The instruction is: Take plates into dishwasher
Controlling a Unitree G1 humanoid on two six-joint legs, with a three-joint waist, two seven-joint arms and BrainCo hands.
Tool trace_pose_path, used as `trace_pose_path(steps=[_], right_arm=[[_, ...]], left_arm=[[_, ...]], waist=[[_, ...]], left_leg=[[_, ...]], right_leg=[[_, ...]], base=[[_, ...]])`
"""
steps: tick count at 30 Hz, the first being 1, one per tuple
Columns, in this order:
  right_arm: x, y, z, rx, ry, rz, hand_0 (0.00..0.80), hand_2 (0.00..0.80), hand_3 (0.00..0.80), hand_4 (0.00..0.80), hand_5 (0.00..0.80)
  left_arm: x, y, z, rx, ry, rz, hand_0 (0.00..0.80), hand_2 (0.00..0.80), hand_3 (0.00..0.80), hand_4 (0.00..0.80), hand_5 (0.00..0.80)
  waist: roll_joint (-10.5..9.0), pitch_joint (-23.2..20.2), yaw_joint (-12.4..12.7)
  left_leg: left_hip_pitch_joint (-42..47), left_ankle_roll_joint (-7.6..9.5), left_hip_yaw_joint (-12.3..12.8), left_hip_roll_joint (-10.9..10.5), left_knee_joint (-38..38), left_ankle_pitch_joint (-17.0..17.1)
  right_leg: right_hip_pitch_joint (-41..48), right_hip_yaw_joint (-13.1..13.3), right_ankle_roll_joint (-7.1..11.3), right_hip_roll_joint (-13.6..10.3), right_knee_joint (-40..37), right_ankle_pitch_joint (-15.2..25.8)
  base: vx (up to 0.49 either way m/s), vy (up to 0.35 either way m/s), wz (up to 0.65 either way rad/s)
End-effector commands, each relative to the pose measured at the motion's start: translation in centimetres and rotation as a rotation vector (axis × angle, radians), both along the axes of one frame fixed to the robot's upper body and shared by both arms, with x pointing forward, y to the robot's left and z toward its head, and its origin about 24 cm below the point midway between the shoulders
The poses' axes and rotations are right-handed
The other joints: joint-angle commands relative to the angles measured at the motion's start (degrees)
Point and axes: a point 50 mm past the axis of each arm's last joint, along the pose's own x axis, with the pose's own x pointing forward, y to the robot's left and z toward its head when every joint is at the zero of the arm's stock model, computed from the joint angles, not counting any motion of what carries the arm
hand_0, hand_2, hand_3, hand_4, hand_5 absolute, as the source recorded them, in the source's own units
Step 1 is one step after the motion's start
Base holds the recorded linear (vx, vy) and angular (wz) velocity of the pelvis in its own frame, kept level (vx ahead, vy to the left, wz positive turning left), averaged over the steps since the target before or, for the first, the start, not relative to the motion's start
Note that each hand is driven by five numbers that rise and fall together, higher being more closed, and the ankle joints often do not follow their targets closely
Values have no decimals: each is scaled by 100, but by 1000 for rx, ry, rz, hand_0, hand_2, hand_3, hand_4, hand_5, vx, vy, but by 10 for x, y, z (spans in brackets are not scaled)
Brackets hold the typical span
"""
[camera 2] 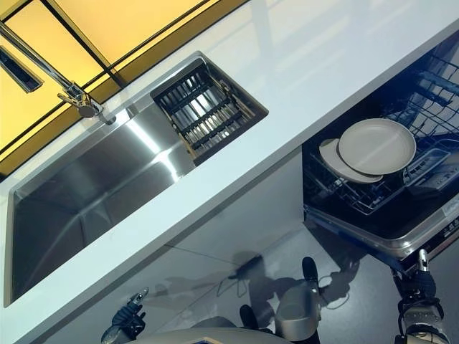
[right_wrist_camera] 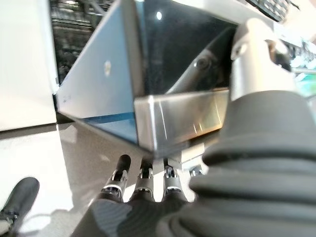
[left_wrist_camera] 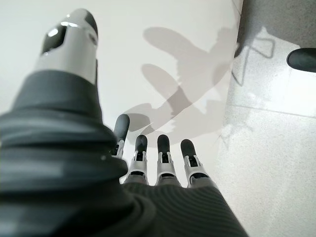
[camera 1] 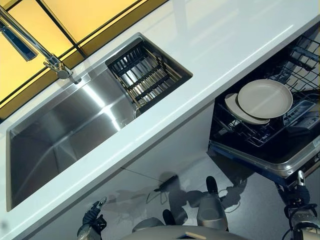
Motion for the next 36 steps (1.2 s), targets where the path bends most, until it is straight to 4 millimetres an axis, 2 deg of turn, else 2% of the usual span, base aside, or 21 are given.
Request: trace_pose_path(steps=[1,4,8,23,30,32,33,34,35,36], right_arm=[[136,45,106,-248,-518,431,0,0,0,0,0],[152,58,131,-296,-597,486,0,0,0,0,0],[161,60,153,-324,-666,522,0,0,0,0,0],[189,72,195,-294,-737,559,0,0,0,0,0],[184,57,177,-338,-568,485,0,0,0,0,0],[175,43,159,-432,-398,430,0,0,0,0,0],[163,30,143,-534,-240,386,0,0,0,0,0],[163,30,143,-536,-239,385,0,0,0,0,0],[145,15,121,-740,42,315,0,0,0,0,0],[138,12,113,-776,112,303,0,0,0,0,0]], left_arm=[[82,35,45,161,-291,-50,0,0,0,0,0],[83,40,47,174,-290,-48,0,0,0,0,0],[82,40,47,186,-283,-53,0,0,0,0,0],[78,39,43,205,-230,-98,0,0,0,0,0],[75,40,41,218,-194,-100,0,0,0,0,0],[74,41,41,220,-187,-90,0,0,0,0,0],[73,42,41,220,-186,-78,0,0,0,0,0],[73,42,41,221,-186,-78,0,0,0,0,0],[72,42,40,222,-186,-66,0,0,0,0,0],[73,42,40,223,-187,-60,0,0,0,0,0]], waist=[[-462,-320,170],[-627,-365,152],[-764,-448,174],[-1181,-779,529],[-1304,-833,639],[-1330,-824,637],[-1350,-809,625],[-1351,-811,627],[-1375,-768,614],[-1392,-760,615]], left_leg=[[-4,252,-355,-213,406,-555],[-26,258,-361,-179,406,-543],[35,283,-387,-137,391,-573],[266,247,-607,39,338,-600],[308,220,-685,100,284,-547],[308,219,-691,105,272,-534],[304,225,-692,112,258,-518],[307,225,-690,112,255,-518],[303,235,-695,120,234,-485],[290,243,-697,120,234,-475]], right_leg=[[100,-179,173,-211,425,-706],[15,-130,182,-169,447,-650],[34,-116,213,-141,447,-619],[459,-279,208,-63,208,-557],[599,-339,201,-47,124,-529],[623,-326,198,-34,116,-529],[628,-314,196,-25,107,-520],[630,-313,196,-23,105,-520],[632,-286,198,-4,105,-503],[633,-264,196,4,103,-500]], base=[[-21,-47,-21],[-10,-37,-13],[33,-20,-7],[46,-32,11],[41,-11,11],[20,20,9],[9,22,12],[6,33,14],[4,23,9],[3,23,3]])
